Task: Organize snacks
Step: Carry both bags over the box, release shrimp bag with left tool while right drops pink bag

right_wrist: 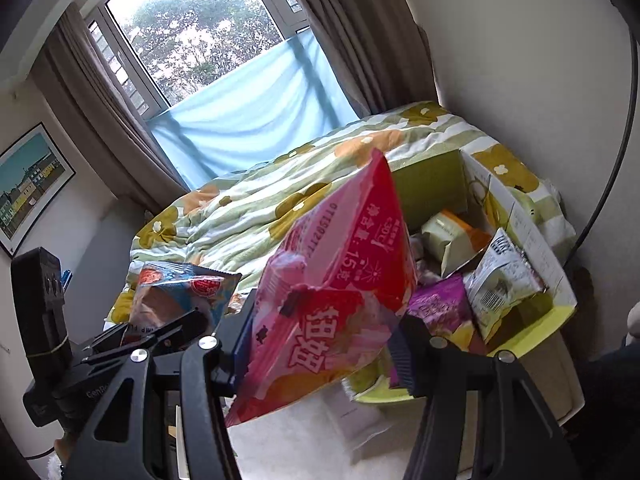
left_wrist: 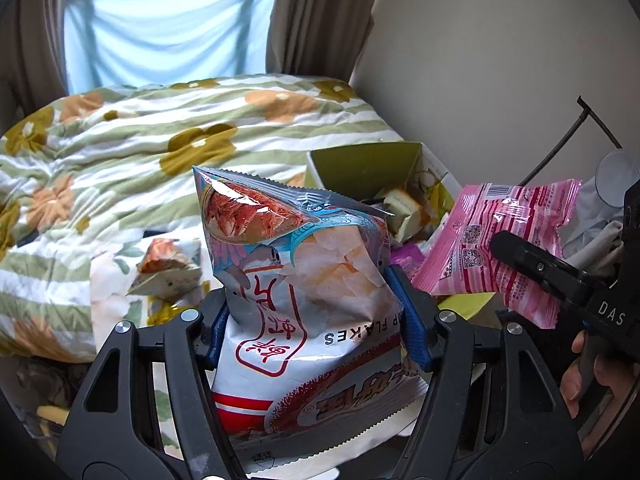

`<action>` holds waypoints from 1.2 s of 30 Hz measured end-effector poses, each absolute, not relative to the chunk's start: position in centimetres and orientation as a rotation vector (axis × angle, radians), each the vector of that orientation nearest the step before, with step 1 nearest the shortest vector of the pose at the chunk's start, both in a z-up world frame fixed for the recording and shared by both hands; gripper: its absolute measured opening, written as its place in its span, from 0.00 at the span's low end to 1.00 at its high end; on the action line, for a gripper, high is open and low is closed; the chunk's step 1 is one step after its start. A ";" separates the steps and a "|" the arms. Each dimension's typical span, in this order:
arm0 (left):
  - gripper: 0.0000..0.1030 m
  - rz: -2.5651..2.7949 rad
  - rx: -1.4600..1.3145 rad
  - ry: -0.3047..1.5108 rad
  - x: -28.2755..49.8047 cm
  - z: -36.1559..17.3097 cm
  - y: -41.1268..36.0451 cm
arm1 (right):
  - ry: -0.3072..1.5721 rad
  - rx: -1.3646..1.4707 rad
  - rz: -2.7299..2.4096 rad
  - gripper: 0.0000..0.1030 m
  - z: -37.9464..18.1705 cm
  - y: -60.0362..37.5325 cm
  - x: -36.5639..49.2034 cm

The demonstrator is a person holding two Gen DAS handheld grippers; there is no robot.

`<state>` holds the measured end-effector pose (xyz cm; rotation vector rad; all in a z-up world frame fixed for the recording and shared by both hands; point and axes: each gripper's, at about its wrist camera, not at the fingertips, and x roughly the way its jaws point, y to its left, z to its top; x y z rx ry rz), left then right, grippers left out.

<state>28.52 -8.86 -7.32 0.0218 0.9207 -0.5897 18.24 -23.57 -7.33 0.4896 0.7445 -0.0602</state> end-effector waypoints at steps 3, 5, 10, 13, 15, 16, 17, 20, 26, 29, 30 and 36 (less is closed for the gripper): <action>0.63 -0.601 0.007 0.929 29.6 -7.5 -12.7 | 0.748 0.477 -0.053 0.51 -7.0 -27.1 19.0; 0.63 -0.606 -0.007 0.942 30.3 -8.0 -15.3 | 0.755 0.469 -0.045 0.51 -7.1 -29.5 19.7; 0.63 -0.609 -0.020 1.000 32.6 -10.2 -21.7 | 0.779 0.459 -0.031 0.51 -7.8 -35.0 21.4; 0.63 -0.603 -0.006 1.033 33.9 -11.9 -25.1 | 0.799 0.451 -0.024 0.51 -8.4 -37.3 22.3; 0.63 -0.604 -0.001 1.051 34.7 -12.8 -26.9 | 0.814 0.441 -0.025 0.51 -8.8 -38.6 22.8; 0.63 -0.602 0.001 1.057 34.9 -13.2 -27.4 | 0.822 0.441 -0.026 0.51 -9.1 -39.1 23.1; 0.67 -0.596 0.007 1.060 35.1 -13.6 -28.1 | 0.829 0.445 -0.027 0.51 -9.4 -39.7 23.3; 0.99 -0.550 0.047 1.047 35.5 -14.1 -29.2 | 0.846 0.464 -0.028 0.51 -10.2 -40.9 23.8; 1.00 -0.527 0.057 1.058 34.9 -14.8 -27.7 | 0.867 0.485 -0.009 0.51 -10.9 -41.0 24.2; 1.00 -0.513 0.055 1.057 33.8 -14.5 -26.0 | 0.864 0.490 0.013 0.51 -10.6 -40.5 24.6; 1.00 -0.506 0.058 1.057 33.6 -14.4 -25.6 | 0.862 0.487 0.020 0.52 -10.5 -40.4 25.0; 1.00 -0.463 0.065 1.054 33.3 -13.8 -23.5 | 0.862 0.494 0.052 0.52 -10.7 -39.6 28.2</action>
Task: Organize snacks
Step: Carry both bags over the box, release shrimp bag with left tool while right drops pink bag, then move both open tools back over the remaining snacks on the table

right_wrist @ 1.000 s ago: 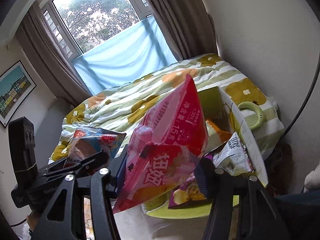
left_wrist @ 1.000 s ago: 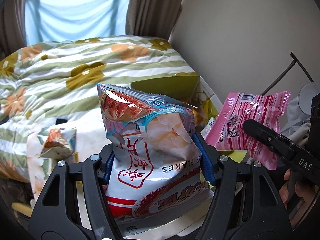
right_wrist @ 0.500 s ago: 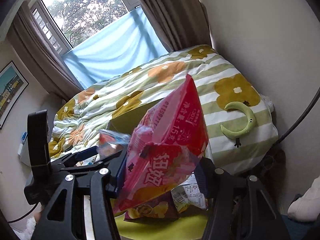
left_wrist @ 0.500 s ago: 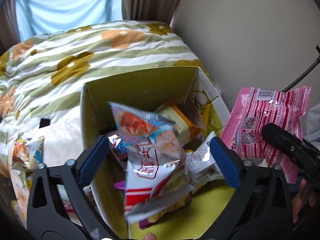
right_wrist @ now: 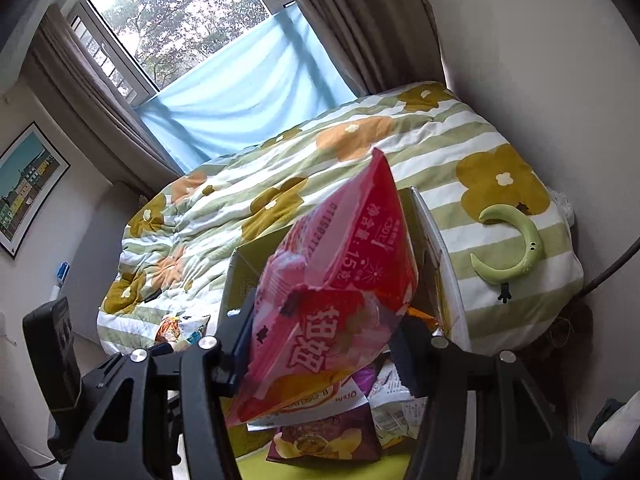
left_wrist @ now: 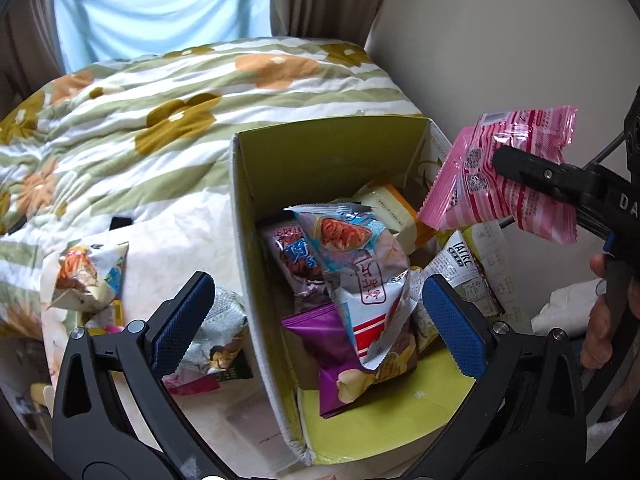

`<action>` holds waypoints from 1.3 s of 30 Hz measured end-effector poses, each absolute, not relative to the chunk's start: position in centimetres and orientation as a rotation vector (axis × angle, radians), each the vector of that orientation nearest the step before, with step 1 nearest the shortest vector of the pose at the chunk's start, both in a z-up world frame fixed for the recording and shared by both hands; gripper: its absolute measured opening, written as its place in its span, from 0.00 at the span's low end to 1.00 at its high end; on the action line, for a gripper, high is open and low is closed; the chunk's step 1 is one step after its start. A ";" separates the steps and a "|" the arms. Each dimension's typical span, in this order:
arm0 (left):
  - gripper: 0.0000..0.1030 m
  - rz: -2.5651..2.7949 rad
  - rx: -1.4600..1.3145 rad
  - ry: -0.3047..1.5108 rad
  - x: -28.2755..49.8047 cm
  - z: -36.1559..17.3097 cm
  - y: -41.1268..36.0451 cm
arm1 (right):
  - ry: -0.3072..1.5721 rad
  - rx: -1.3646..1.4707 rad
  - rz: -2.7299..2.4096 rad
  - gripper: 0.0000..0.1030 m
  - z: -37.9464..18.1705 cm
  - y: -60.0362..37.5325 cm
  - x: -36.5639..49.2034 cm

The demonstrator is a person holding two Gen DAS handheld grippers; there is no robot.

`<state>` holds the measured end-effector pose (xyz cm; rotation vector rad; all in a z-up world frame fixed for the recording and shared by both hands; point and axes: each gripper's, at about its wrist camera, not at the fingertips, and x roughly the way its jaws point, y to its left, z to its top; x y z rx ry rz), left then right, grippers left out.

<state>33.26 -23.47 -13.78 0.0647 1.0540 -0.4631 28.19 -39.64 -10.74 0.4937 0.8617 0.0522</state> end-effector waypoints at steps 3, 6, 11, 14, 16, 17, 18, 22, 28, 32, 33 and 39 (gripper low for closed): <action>1.00 -0.443 0.061 1.054 33.6 -13.7 -22.6 | 0.874 0.490 0.066 0.53 -11.3 -39.1 30.0; 1.00 -0.426 0.055 1.054 34.0 -13.7 -21.8 | 0.883 0.497 0.073 0.53 -12.0 -38.8 31.5; 1.00 -0.407 0.060 1.054 34.0 -13.6 -21.1 | 0.830 0.537 0.062 0.88 -12.3 -38.6 32.4; 1.00 -0.405 0.062 1.058 33.6 -13.7 -20.7 | 0.798 0.517 0.049 1.00 -11.8 -38.3 31.4; 1.00 -0.405 0.063 1.056 33.2 -13.7 -20.5 | 0.799 0.481 0.045 1.00 -11.6 -37.9 30.5; 1.00 -0.404 0.064 1.054 33.0 -13.7 -20.4 | 0.802 0.459 0.046 1.00 -11.6 -37.7 30.0; 1.00 -0.402 0.065 1.052 32.7 -13.6 -20.3 | 0.808 0.441 0.044 1.00 -11.5 -37.6 29.7; 1.00 -0.403 0.052 1.043 31.5 -13.4 -19.9 | 0.830 0.410 0.054 1.00 -11.3 -37.3 27.9; 1.00 -0.398 0.047 0.997 29.6 -11.6 -18.9 | 0.813 0.349 0.047 1.00 -9.3 -36.3 25.4; 1.00 -0.373 0.041 0.961 28.2 -10.0 -18.0 | 0.786 0.306 0.063 1.00 -7.5 -35.0 24.2; 1.00 -0.364 0.040 0.953 27.9 -9.6 -17.6 | 0.780 0.297 0.072 1.00 -7.0 -34.6 24.0; 1.00 -0.285 0.031 0.917 25.8 -7.8 -14.7 | 0.755 0.271 0.149 1.00 -5.1 -32.2 23.2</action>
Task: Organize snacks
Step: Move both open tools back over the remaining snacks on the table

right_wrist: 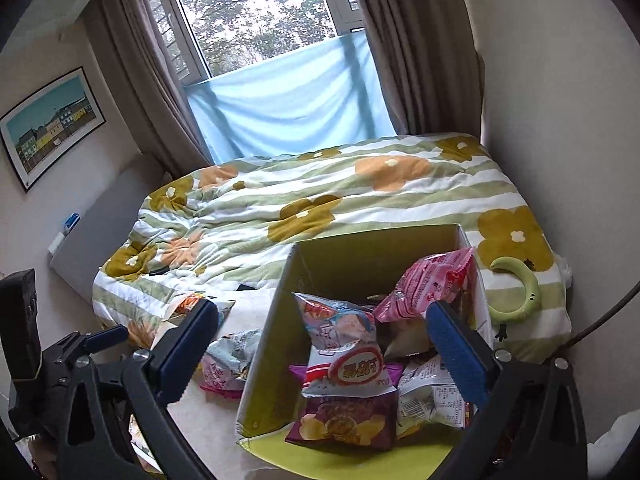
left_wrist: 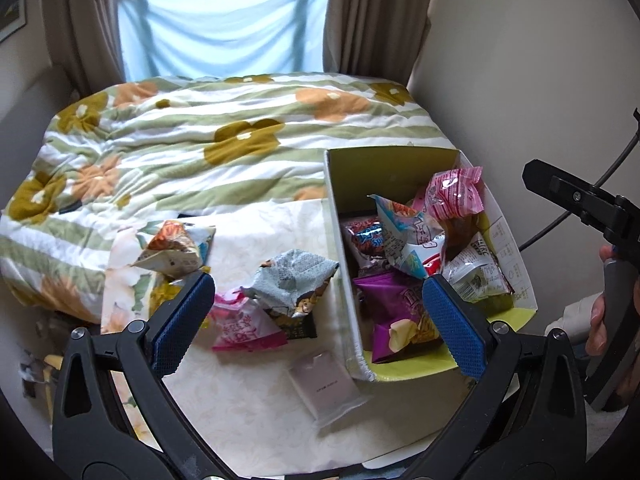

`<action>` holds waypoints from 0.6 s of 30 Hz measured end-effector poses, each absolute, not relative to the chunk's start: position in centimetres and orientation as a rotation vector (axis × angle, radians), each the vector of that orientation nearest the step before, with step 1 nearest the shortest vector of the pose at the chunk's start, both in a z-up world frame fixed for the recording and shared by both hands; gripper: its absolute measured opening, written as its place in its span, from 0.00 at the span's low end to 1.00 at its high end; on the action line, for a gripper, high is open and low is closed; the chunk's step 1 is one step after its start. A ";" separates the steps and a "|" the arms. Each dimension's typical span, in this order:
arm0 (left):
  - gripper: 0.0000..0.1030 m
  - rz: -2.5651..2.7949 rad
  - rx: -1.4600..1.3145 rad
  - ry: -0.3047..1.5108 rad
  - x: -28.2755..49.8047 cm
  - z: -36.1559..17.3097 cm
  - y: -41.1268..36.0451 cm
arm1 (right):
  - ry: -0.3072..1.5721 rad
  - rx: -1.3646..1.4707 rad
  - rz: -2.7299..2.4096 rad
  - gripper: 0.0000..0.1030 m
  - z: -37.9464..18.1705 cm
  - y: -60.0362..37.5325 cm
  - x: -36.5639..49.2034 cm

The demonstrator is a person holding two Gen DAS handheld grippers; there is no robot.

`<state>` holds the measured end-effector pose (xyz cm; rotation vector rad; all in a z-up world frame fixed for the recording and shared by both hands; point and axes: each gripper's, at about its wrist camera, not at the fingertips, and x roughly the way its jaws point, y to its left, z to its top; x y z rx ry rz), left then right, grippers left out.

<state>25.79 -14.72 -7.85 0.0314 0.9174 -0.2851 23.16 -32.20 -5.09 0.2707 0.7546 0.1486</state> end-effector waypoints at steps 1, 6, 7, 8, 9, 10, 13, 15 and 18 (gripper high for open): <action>1.00 -0.270 0.028 0.912 25.4 -7.6 -14.0 | 0.755 0.261 0.167 1.00 -4.8 -31.7 23.1; 1.00 -0.187 -0.003 0.893 23.8 -6.8 -9.4 | 0.739 0.221 0.241 1.00 -3.8 -28.7 22.5; 1.00 -0.170 -0.013 0.892 23.7 -6.8 -8.3 | 0.733 0.219 0.249 1.00 -3.6 -28.1 22.4; 1.00 -0.153 -0.023 0.891 23.5 -6.8 -7.1 | 0.729 0.214 0.260 1.00 -3.5 -27.3 22.3; 1.00 -0.140 -0.034 0.892 23.4 -6.9 -5.8 | 0.728 0.208 0.269 1.00 -3.4 -26.5 22.3; 1.00 -0.128 -0.046 0.893 23.3 -6.9 -4.6 | 0.729 0.201 0.275 1.00 -3.3 -25.8 22.3; 1.00 -0.100 -0.066 0.896 23.3 -7.3 -1.0 | 0.726 0.160 0.274 1.00 -3.4 -23.1 22.6; 1.00 -0.096 -0.074 0.900 23.9 -7.6 1.2 | 0.733 0.148 0.283 1.00 -3.8 -21.7 23.0; 1.00 -0.109 -0.081 0.927 25.4 -8.1 3.9 | 0.753 0.163 0.284 1.00 -4.6 -19.0 23.8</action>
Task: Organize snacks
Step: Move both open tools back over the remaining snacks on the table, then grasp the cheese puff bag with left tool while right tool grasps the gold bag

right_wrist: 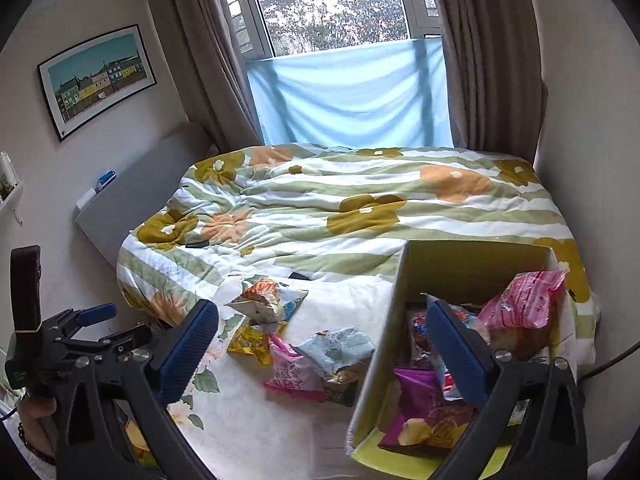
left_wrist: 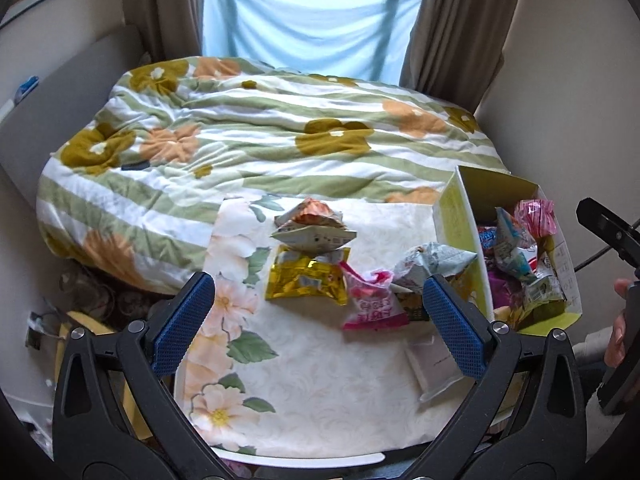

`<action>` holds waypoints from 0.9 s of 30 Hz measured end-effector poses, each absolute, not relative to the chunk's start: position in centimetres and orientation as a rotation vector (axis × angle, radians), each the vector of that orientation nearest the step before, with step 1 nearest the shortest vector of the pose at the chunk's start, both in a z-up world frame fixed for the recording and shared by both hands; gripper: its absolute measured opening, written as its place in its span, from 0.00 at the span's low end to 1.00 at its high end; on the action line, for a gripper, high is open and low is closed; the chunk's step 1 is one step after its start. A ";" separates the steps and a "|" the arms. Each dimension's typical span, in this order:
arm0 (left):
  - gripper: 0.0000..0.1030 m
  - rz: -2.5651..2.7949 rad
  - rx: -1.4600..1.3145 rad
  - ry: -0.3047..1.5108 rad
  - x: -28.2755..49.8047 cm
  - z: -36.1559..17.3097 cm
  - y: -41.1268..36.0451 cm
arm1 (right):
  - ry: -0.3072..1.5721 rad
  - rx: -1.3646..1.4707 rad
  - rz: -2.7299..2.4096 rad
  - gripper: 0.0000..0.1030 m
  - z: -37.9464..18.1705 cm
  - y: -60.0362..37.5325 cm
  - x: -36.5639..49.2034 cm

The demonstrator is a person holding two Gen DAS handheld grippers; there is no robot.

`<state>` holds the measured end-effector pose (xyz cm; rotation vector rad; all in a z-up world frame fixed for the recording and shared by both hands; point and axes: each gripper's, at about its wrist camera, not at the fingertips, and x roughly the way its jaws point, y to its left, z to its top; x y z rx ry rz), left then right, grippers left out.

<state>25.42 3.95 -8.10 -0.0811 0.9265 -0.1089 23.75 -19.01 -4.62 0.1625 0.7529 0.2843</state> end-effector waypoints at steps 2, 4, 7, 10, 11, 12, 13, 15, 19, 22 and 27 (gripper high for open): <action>1.00 -0.131 -0.078 0.949 26.8 -8.7 5.5 | 0.766 0.168 0.282 1.00 -5.4 -17.1 24.3; 1.00 -0.148 -0.067 0.968 28.3 -9.3 6.7 | 0.788 0.169 0.277 1.00 -6.3 -15.3 25.1; 1.00 -0.191 -0.059 1.000 30.7 -10.5 8.2 | 0.819 0.180 0.264 1.00 -7.8 -12.8 26.4; 1.00 -0.233 -0.042 1.027 33.2 -11.7 9.4 | 0.854 0.181 0.248 1.00 -9.6 -10.5 27.5; 1.00 -0.247 -0.036 1.036 34.0 -12.2 9.6 | 0.864 0.181 0.244 1.00 -10.1 -9.9 27.9; 1.00 -0.261 -0.029 1.047 34.9 -12.7 9.8 | 0.877 0.182 0.237 1.00 -10.8 -9.2 28.4; 1.00 -0.274 -0.025 1.057 35.8 -13.2 9.8 | 0.890 0.181 0.230 1.00 -11.4 -8.7 28.8; 1.00 -0.303 -0.018 1.078 37.6 -14.3 10.0 | 0.909 0.180 0.216 1.00 -12.6 -7.7 29.7; 1.00 -0.348 -0.007 1.122 41.5 -16.4 9.7 | 0.952 0.174 0.197 1.00 -15.1 -5.9 31.2; 1.00 -0.384 -0.008 1.156 44.2 -18.1 8.9 | 0.984 0.166 0.188 1.00 -16.8 -4.6 32.6; 1.00 -0.440 0.011 1.219 48.1 -21.7 6.5 | 1.016 0.145 0.182 1.00 -19.3 -3.0 34.6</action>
